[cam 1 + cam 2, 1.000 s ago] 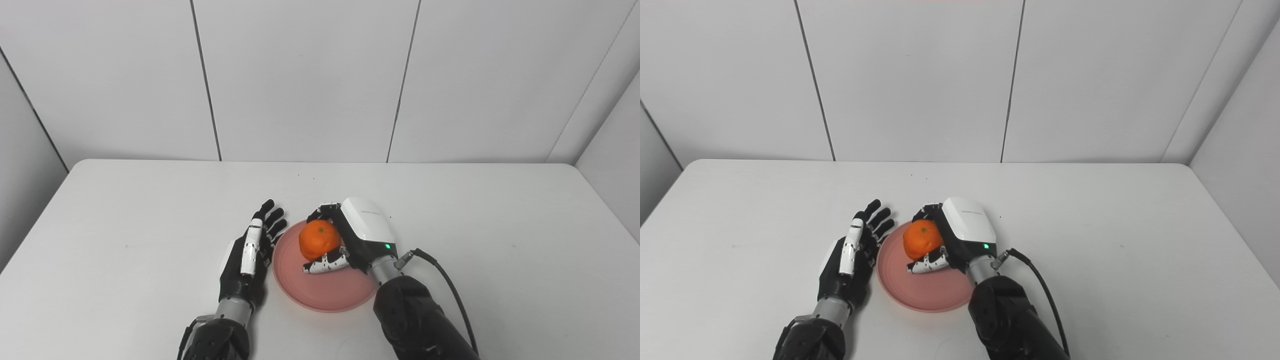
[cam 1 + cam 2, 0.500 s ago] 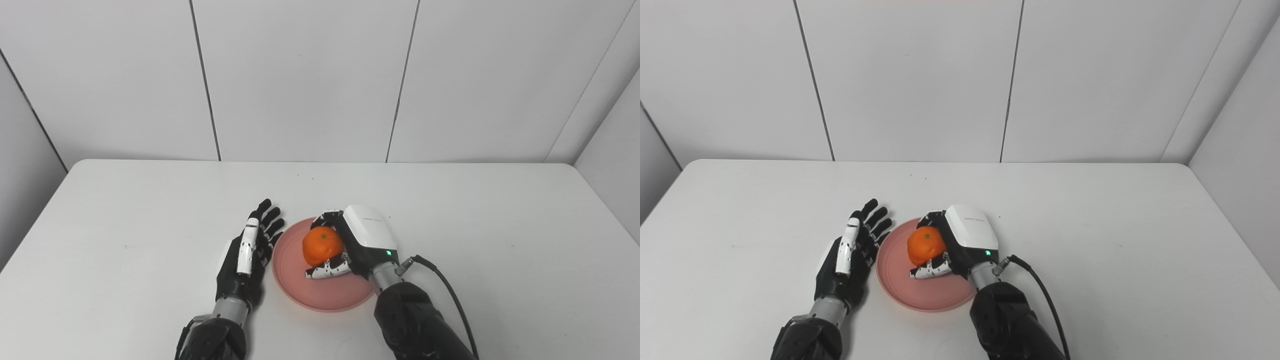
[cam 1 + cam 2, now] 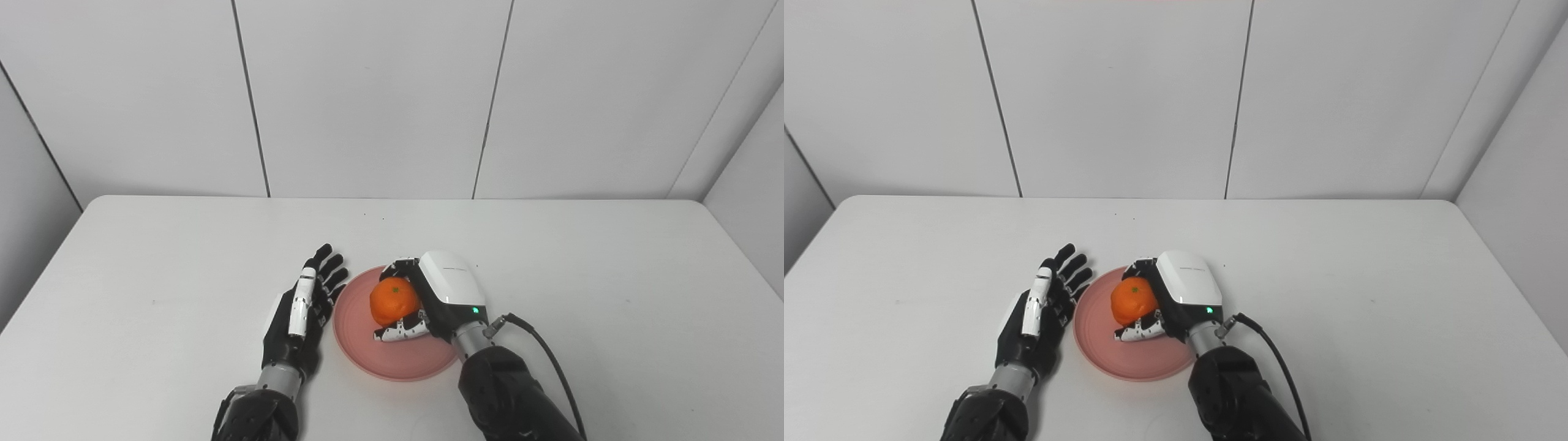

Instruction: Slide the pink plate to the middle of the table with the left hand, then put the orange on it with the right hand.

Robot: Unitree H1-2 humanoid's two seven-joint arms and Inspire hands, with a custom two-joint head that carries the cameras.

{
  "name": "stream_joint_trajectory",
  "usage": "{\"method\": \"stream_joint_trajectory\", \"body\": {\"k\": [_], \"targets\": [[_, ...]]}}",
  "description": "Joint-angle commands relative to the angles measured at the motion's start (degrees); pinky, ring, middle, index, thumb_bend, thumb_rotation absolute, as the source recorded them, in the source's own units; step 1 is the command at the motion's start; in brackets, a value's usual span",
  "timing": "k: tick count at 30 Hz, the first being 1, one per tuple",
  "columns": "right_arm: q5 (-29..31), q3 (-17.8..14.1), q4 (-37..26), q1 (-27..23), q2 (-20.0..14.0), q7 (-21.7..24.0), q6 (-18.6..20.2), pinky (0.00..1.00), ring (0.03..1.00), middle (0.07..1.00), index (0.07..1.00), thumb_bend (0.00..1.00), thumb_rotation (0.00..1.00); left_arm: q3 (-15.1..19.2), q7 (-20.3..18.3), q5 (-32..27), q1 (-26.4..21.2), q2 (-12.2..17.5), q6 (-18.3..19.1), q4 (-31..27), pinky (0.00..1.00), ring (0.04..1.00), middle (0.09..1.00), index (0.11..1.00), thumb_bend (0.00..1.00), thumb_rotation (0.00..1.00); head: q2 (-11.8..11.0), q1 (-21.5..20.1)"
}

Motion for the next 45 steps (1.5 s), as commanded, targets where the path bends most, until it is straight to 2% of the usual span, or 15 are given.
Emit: {"method": "stream_joint_trajectory", "body": {"k": [1, 2, 3, 5, 6, 8, 9, 13, 22, 29, 36, 38, 41, 45], "targets": [[-0.5, -0.1, -2.1, -1.1, 0.3, 1.6, 0.8, 0.11, 0.179, 0.281, 0.576, 0.67, 0.19, 0.4, -0.3, -0.5, -0.3, 0.3, 0.3, 0.2, 0.90, 0.911, 0.924, 0.910, 0.39, 1.00, -0.1, -0.1], [-0.8, 0.1, -2.7, -1.0, 0.1, 2.6, 1.3, 0.14, 0.217, 0.324, 0.639, 0.77, 0.23, 0.5, -0.5, -0.6, -0.3, 0.4, 0.2, 0.3, 0.90, 0.912, 0.924, 0.911, 0.39, 1.00, -0.1, -0.1], [-1.0, 0.1, -3.2, -1.0, 0.0, 3.5, 1.7, 0.22, 0.324, 0.436, 0.681, 0.82, 0.28, 0.5, -0.7, -0.7, -0.4, 0.5, 0.1, 0.4, 0.90, 0.915, 0.926, 0.914, 0.39, 1.00, -0.2, -0.2], [-1.2, 0.3, -4.5, -0.9, -0.3, 5.6, 2.3, 0.27, 0.388, 0.506, 0.726, 0.88, 0.33, 0.5, -1.0, -0.7, -0.4, 0.7, 0.0, 0.5, 0.90, 0.916, 0.928, 0.918, 0.39, 1.00, -0.3, -0.5], [-1.2, 0.3, -5.4, -0.8, -0.5, 6.7, 2.6, 0.50, 0.609, 0.685, 0.769, 0.92, 0.38, 0.5, -1.1, -0.6, -0.3, 0.7, 0.0, 0.5, 0.90, 0.915, 0.927, 0.920, 0.39, 1.00, -0.3, -0.7], [-1.3, 0.3, -6.9, -0.4, -0.7, 8.3, 2.9, 0.66, 0.751, 0.800, 0.814, 0.97, 0.43, 0.6, -1.3, -0.6, -0.2, 0.9, -0.3, 0.6, 0.89, 0.911, 0.924, 0.918, 0.39, 1.00, -0.5, -1.5], [-1.4, 0.2, -7.4, -0.2, -0.8, 8.6, 2.9, 0.68, 0.771, 0.816, 0.827, 0.99, 0.44, 0.7, -1.5, -0.7, -0.2, 1.1, -0.4, 0.7, 0.90, 0.912, 0.924, 0.919, 0.39, 1.00, -0.5, -1.6], [-1.9, -0.2, -8.5, 0.4, -0.7, 9.3, 2.6, 0.75, 0.814, 0.848, 0.875, 1.00, 0.50, 0.9, -2.3, -1.2, -0.2, 1.6, -0.6, 0.9, 0.90, 0.919, 0.931, 0.926, 0.39, 1.00, -0.8, -3.0], [-1.1, -1.2, -9.0, 1.4, -0.4, 6.2, -0.9, 0.85, 0.877, 0.896, 0.925, 1.00, 0.66, 1.2, -2.4, -1.0, -0.2, 2.4, 0.1, 0.8, 0.90, 0.920, 0.931, 0.920, 0.39, 1.00, -1.7, -4.8], [1.2, -3.2, -10.5, 2.3, 0.3, 2.2, -3.4, 0.86, 0.889, 0.908, 0.939, 1.00, 0.77, 1.8, -3.0, -2.1, -0.2, 2.4, -0.8, 1.6, 0.93, 0.933, 0.942, 0.923, 0.39, 1.00, -2.1, -5.6], [3.2, -5.3, -11.8, 4.2, 1.5, -3.8, -6.6, 0.85, 0.898, 0.927, 0.945, 1.00, 0.80, 2.4, -3.1, -2.8, -0.1, 2.1, -1.4, 2.2, 0.92, 0.929, 0.931, 0.912, 0.39, 1.00, -3.3, -6.7], [3.9, -6.3, -12.5, 4.9, 1.9, -5.3, -7.3, 0.85, 0.901, 0.931, 0.952, 0.98, 0.87, 2.4, -3.2, -2.8, 0.0, 2.2, -1.8, 2.3, 0.91, 0.920, 0.924, 0.906, 0.39, 1.00, -3.6, -7.0], [5.8, -8.9, -14.3, 6.8, 3.5, -7.0, -6.7, 0.81, 0.895, 0.930, 0.961, 0.94, 0.93, 2.4, -3.2, -2.6, 0.0, 2.4, -2.1, 2.6, 0.92, 0.918, 0.922, 0.910, 0.39, 1.00, -4.1, -7.4], [10.2, -12.1, -14.2, 9.1, 5.7, -9.5, -8.1, 0.79, 0.888, 0.934, 0.951, 0.87, 0.99, 2.4, -3.4, -2.5, 0.1, 3.0, -2.9, 3.2, 0.91, 0.915, 0.923, 0.911, 0.39, 1.00, -4.7, -8.6]]}}
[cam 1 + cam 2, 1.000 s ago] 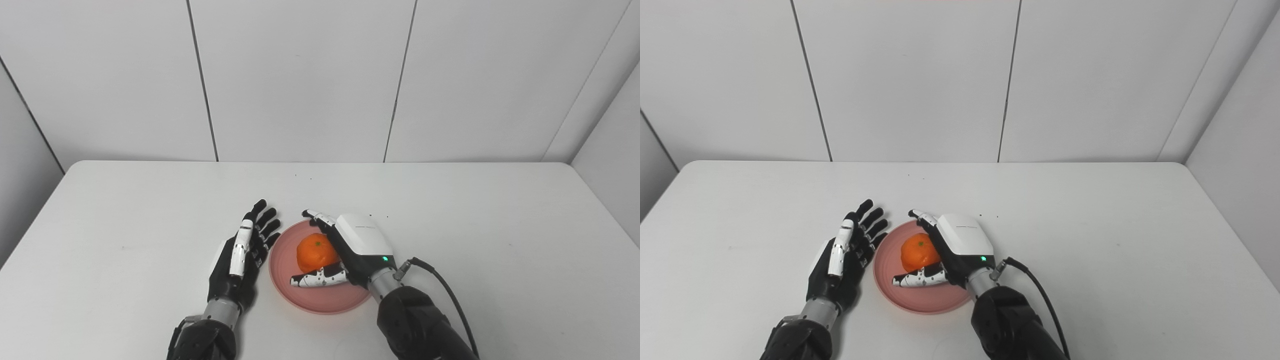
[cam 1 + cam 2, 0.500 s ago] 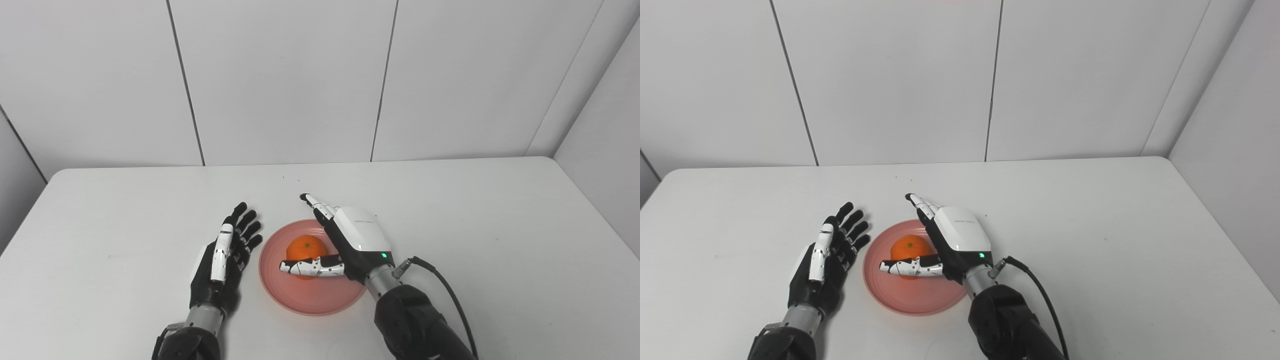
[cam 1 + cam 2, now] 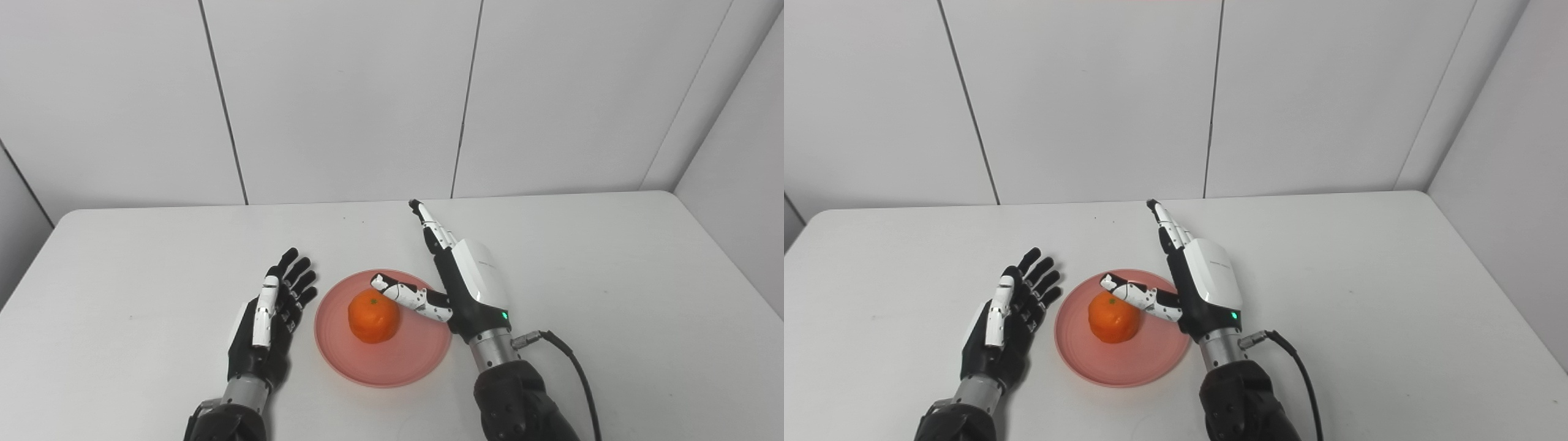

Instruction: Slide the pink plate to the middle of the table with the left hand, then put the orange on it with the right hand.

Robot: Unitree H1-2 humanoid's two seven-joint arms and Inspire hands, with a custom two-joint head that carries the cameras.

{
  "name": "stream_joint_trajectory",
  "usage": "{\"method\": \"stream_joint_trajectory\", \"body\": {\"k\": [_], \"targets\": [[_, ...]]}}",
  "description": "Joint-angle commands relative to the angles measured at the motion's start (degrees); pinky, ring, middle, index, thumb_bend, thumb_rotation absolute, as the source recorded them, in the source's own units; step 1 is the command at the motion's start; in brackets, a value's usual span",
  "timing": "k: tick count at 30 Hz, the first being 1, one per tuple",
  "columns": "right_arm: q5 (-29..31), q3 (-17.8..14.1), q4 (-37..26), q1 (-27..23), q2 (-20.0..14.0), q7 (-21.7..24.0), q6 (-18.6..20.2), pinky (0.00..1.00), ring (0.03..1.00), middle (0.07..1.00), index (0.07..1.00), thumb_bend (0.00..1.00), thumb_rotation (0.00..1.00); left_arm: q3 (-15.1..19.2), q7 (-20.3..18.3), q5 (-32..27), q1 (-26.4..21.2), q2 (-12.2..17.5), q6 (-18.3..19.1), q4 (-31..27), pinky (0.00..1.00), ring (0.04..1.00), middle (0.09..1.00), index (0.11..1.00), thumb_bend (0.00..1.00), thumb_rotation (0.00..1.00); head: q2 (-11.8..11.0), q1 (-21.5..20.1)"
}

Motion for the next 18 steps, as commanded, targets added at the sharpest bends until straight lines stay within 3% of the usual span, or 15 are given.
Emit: {"method": "stream_joint_trajectory", "body": {"k": [1, 16, 18], "targets": [[2.7, -1.5, -1.1, 0.4, 1.6, -2.6, -3.5, 0.81, 0.900, 0.942, 0.955, 0.85, 1.00, 0.1, -0.4, -0.1, 0.3, 0.8, 0.0, 1.1, 0.91, 0.918, 0.925, 0.914, 0.39, 1.00, 0.0, 0.0], [13.5, -6.4, 1.1, 4.2, 7.4, -4.9, -2.5, 0.92, 0.958, 0.969, 0.979, 0.75, 1.00, 0.7, -1.2, -0.5, 0.2, 1.6, 0.1, 1.2, 0.93, 0.926, 0.930, 0.924, 0.38, 1.00, -0.2, -0.8], [14.9, -7.0, 1.2, 4.4, 7.7, -4.3, -2.2, 0.93, 0.957, 0.967, 0.973, 0.67, 1.00, 0.7, -1.0, -0.2, 0.3, 1.5, 0.2, 0.9, 0.92, 0.926, 0.931, 0.925, 0.38, 1.00, 0.0, -0.4]]}}
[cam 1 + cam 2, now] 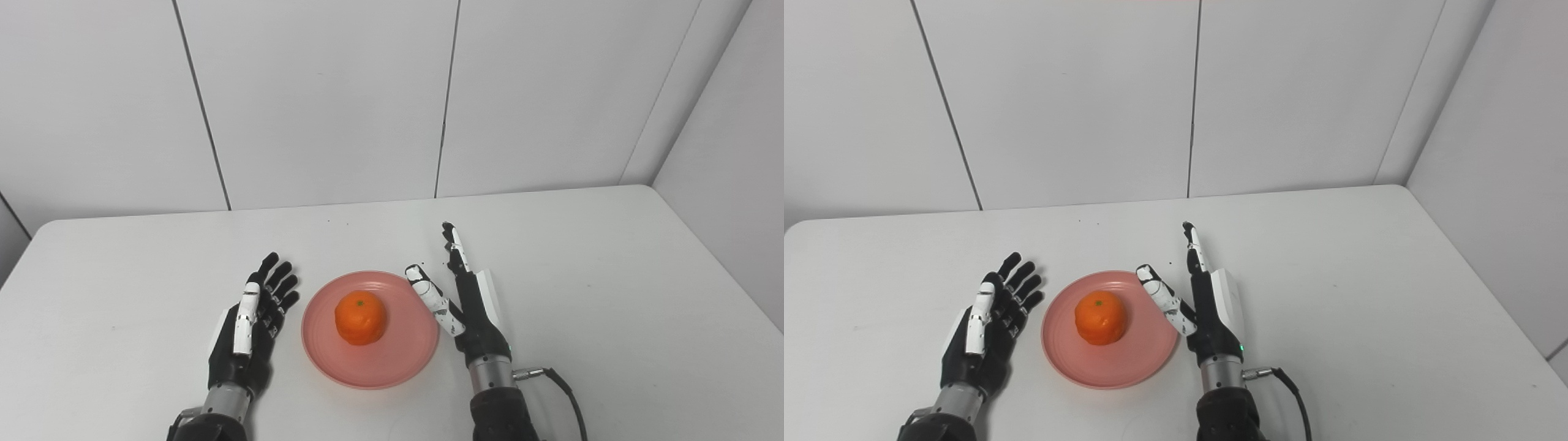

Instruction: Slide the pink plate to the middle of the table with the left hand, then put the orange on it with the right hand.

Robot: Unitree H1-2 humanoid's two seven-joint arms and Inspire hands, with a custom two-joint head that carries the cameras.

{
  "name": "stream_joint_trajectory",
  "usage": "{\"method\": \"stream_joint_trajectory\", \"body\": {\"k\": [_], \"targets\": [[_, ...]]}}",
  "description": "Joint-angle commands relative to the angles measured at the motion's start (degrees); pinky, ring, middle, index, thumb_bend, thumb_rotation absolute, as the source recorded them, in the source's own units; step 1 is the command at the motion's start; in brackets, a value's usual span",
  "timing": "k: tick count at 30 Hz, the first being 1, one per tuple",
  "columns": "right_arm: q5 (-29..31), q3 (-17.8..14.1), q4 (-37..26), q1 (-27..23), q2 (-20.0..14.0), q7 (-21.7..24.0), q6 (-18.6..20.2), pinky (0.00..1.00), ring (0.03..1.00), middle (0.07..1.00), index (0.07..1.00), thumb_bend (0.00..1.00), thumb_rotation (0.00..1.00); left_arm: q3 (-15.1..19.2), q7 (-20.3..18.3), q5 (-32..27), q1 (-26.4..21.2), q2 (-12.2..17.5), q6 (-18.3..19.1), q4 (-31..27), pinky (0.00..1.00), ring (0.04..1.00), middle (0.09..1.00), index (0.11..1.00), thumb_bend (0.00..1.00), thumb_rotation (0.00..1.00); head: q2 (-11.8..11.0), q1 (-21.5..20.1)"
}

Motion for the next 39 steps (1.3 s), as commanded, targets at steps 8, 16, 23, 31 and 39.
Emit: {"method": "stream_joint_trajectory", "body": {"k": [8, 16, 23, 31, 39], "targets": [[8.0, -2.0, -0.4, 0.5, 1.7, 1.2, -1.3, 0.93, 0.962, 0.970, 0.973, 0.47, 1.00, -0.6, 0.9, 0.8, 0.5, -0.2, 0.6, 0.0, 0.92, 0.926, 0.930, 0.922, 0.38, 1.00, 0.7, 2.1], [11.4, -3.3, -0.3, 0.6, 2.4, 2.3, 0.7, 0.93, 0.947, 0.959, 0.970, 0.30, 1.00, -1.4, 0.8, 1.3, 0.6, -0.1, 0.5, -0.5, 0.92, 0.920, 0.928, 0.915, 0.38, 1.00, 1.5, 3.6], [13.7, -4.4, 0.5, 0.6, 2.5, 2.8, 1.0, 0.93, 0.945, 0.954, 0.960, 0.23, 1.00, -1.4, 1.5, 1.8, 0.6, -0.4, 1.8, -1.4, 0.91, 0.920, 0.926, 0.909, 0.39, 1.00, 2.1, 4.1], [16.6, -5.2, 1.5, 0.6, 2.6, 2.8, 0.5, 0.94, 0.941, 0.951, 0.957, 0.25, 1.00, -1.7, 1.2, 2.1, 0.4, -0.1, 1.7, -1.2, 0.91, 0.917, 0.926, 0.910, 0.40, 1.00, 2.4, 3.9], [16.7, -4.8, 2.2, 0.7, 2.4, 3.1, 0.4, 0.95, 0.944, 0.953, 0.960, 0.30, 1.00, -3.4, -0.7, 2.4, 0.5, 1.7, 0.8, -1.4, 0.98, 0.974, 0.981, 0.968, 0.38, 1.00, 2.5, 4.0]]}}
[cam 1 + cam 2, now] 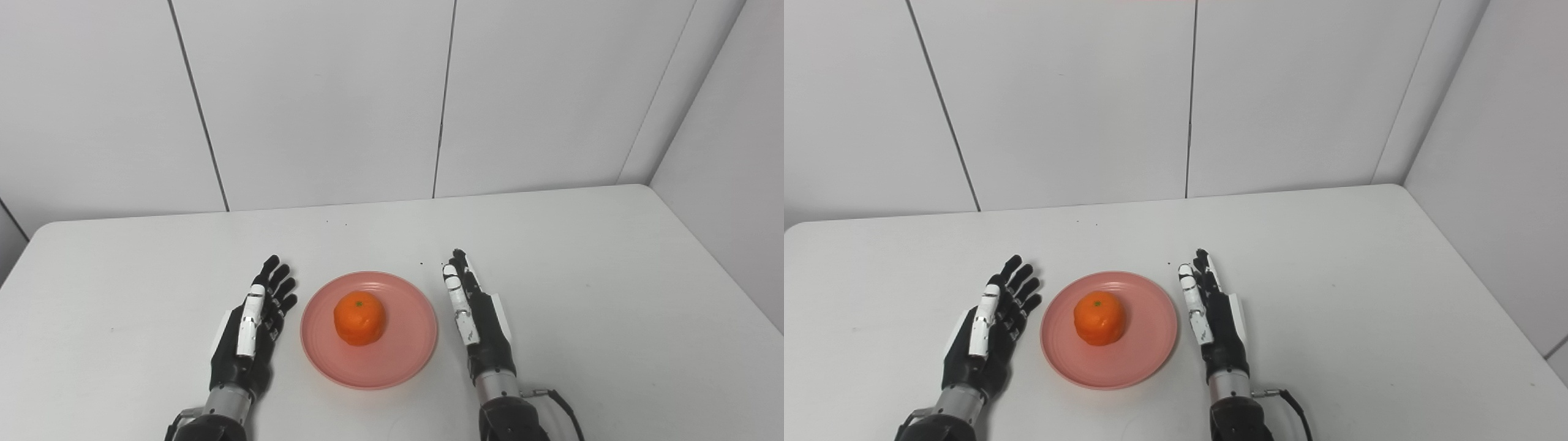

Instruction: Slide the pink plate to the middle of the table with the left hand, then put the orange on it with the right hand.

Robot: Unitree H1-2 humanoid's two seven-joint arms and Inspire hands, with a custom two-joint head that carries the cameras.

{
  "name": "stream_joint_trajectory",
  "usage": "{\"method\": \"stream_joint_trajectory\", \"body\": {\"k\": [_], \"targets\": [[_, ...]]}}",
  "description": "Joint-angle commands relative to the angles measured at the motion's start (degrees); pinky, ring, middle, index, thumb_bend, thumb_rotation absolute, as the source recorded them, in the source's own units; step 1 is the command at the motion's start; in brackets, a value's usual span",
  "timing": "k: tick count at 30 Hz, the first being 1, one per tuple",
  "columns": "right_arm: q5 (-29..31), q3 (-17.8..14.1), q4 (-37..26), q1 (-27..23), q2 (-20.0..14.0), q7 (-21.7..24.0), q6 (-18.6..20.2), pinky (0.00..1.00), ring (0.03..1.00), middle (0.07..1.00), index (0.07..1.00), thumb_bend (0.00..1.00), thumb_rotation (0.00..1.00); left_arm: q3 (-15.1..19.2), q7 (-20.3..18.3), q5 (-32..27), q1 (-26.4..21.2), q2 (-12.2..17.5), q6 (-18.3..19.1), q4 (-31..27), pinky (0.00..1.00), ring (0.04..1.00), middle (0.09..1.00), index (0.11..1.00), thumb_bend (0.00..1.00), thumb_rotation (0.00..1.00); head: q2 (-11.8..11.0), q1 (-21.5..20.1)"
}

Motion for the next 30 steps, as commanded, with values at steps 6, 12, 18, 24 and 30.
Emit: {"method": "stream_joint_trajectory", "body": {"k": [6, 12, 18, 24, 30], "targets": [[0.5, 0.4, 0.1, -1.0, 0.1, 0.8, -0.7, 0.95, 0.952, 0.959, 0.965, 0.30, 1.00, -1.1, -0.5, 0.7, 0.5, 0.6, -0.7, -0.4, 1.00, 0.991, 0.999, 0.987, 0.39, 1.00, 0.0, 0.2], [0.7, 0.5, -0.1, -0.9, -0.3, 1.2, -0.8, 0.96, 0.952, 0.960, 0.968, 0.30, 1.00, -1.6, -1.2, 0.6, 0.4, 1.0, -1.7, 0.1, 1.00, 1.000, 1.000, 1.000, 0.38, 1.00, -0.2, 0.5], [1.1, 0.4, -0.2, -0.9, -0.5, 1.2, -0.2, 0.96, 0.953, 0.962, 0.971, 0.29, 1.00, -1.9, -1.2, 0.9, 0.5, 1.0, -2.0, 0.1, 1.00, 1.000, 1.000, 1.000, 0.38, 1.00, -0.4, 1.0], [1.5, 0.4, -0.1, -0.9, -0.7, 1.3, -0.8, 0.96, 0.952, 0.961, 0.969, 0.29, 1.00, -2.0, -1.5, 1.0, 0.5, 1.0, -2.3, 0.3, 1.00, 1.000, 1.000, 1.000, 0.39, 1.00, -0.4, 1.4], [1.8, 0.4, -0.4, -0.7, -0.9, 1.6, -0.5, 0.96, 0.951, 0.961, 0.967, 0.29, 1.00, -2.1, -1.3, 1.2, 0.6, 0.8, -2.3, 0.2, 1.00, 1.000, 1.000, 1.000, 0.39, 1.00, -0.3, 1.8]]}}
